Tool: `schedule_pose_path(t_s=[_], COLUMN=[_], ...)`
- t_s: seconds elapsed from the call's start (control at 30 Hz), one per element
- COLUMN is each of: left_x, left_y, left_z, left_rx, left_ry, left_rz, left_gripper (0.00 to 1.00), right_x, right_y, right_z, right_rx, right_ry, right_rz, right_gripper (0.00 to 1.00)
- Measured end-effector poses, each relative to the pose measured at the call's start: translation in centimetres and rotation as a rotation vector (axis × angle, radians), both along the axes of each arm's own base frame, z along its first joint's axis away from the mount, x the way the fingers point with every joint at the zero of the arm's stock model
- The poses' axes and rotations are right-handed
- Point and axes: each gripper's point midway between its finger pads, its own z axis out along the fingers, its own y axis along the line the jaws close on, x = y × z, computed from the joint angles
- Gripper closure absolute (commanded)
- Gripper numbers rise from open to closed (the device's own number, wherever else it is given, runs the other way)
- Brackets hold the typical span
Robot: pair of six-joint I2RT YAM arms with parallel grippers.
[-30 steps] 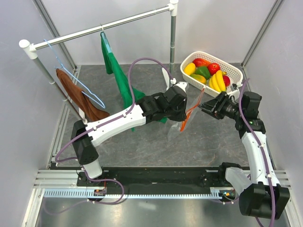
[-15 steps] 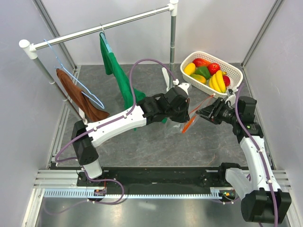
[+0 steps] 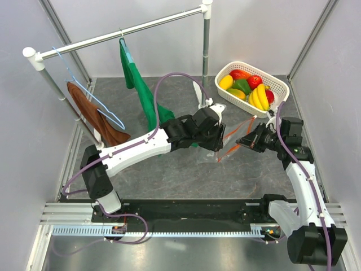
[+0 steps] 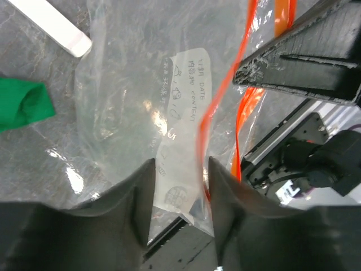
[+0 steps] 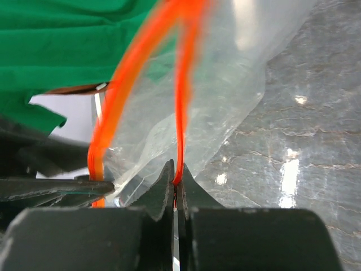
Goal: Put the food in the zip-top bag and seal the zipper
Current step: Open the zipper of the food storage bag.
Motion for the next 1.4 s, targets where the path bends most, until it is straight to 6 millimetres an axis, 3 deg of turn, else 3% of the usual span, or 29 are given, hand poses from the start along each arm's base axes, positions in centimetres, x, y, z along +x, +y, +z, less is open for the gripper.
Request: schedule_pose_path(t_s=[0.07,0.2,0.23,0.27,0.33,0.43,0.47,0.67,0.73,0.83,0.87,0.93,1.07,1.17,1.3,1.4], left_x=[0.2,0.0,-0.2,-0.3,-0.6,-1.0,-1.1,-0.4,0.0,1.0,1.5,2.7,5.1,6.2,5.2,4.1], left_y=[0.2,0.1,-0.1,-0.3,-1.0,-2.2,-2.6,-3.3,-2.8,-1.9,-1.6,-0.7,2.1,5.1,9.1,10.5], left_z=[0.1,0.8,1.3,1.7,3.1,5.1,5.5,4.9,4.0,3.5,3.4,3.2,2.8,2.4,2.0,2.3], left_rx=[0.012,0.004,-0.006,-0.015,-0.043,-0.082,-0.092,-0.055,-0.021,0.004,0.008,0.018,0.057,0.093,0.151,0.159], left_ry=[-0.026,-0.046,-0.051,-0.057,-0.08,-0.124,-0.135,-0.153,-0.138,-0.13,-0.13,-0.125,-0.105,-0.1,-0.101,-0.104], left_rz=[-0.031,-0.105,-0.132,-0.15,-0.195,-0.244,-0.255,-0.26,-0.245,-0.215,-0.204,-0.181,-0.127,-0.069,-0.011,-0.005], left_gripper=[0.32,0.26,0.25,0.17,0.17,0.23,0.3,0.52,0.56,0.75,0.89,0.98,0.98,0.98,0.98,0.98], right_x=[-0.2,-0.8,-1.0,-1.1,-1.4,-1.7,-1.8,-2.3,-2.6,-3.0,-3.1,-3.2,-2.9,-2.1,-1.7,-1.0], right_y=[0.3,1.2,1.4,1.7,2.1,2.6,2.8,3.5,3.9,4.4,4.5,4.7,4.8,4.7,4.7,4.9], right_z=[0.3,1.1,1.3,1.5,2.0,2.6,2.7,3.0,3.0,3.1,3.2,3.2,2.8,1.5,-0.6,-0.8], right_rx=[0.01,0.035,0.04,0.044,0.053,0.062,0.065,0.073,0.078,0.084,0.084,0.081,0.061,0.042,0.02,0.003], right_ry=[-0.015,-0.04,-0.048,-0.058,-0.075,-0.1,-0.106,-0.115,-0.116,-0.119,-0.122,-0.131,-0.129,-0.084,-0.017,-0.012], right_rz=[0.026,0.077,0.088,0.1,0.12,0.146,0.153,0.191,0.213,0.241,0.249,0.265,0.289,0.311,0.357,0.409], right_gripper=[1.0,1.0,1.0,1.0,1.0,1.0,1.0,1.0,1.0,1.0,1.0,1.0,1.0,1.0,1.0,1.0])
